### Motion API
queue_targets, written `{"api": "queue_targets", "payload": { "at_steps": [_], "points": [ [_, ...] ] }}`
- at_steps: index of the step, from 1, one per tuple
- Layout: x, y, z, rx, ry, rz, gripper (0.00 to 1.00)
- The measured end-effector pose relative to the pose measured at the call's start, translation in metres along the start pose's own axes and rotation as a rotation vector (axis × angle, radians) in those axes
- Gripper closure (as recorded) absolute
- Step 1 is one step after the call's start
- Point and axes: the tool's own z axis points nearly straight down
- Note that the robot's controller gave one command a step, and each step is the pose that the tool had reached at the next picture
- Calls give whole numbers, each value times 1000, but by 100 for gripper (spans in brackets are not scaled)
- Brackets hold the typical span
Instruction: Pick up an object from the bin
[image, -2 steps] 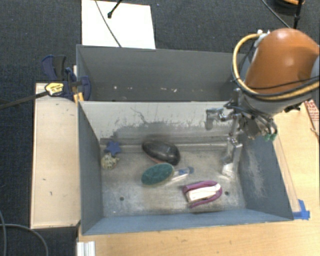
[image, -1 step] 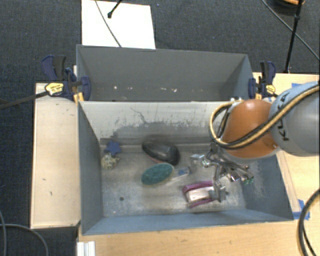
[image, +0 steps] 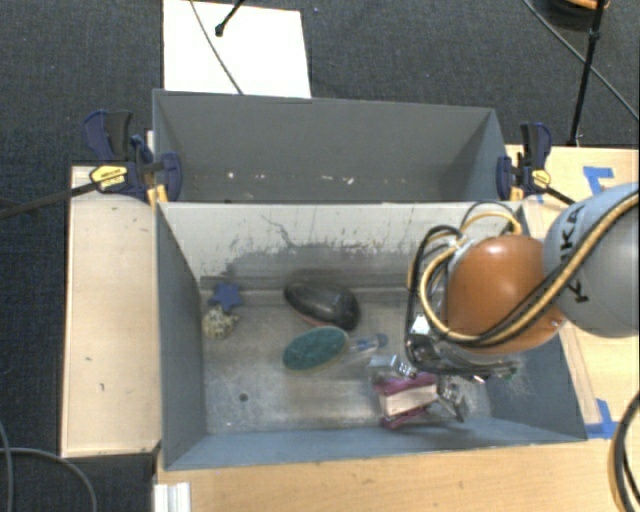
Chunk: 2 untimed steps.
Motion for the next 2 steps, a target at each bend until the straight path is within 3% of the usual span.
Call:
{"api": "queue_targets", "payload": {
  "at_steps": [1,2],
  "points": [
    [-13,-5,-17,6,-7,-158,0],
    [-15,-8,-20,14,-13,-155,100]
  ]
}}
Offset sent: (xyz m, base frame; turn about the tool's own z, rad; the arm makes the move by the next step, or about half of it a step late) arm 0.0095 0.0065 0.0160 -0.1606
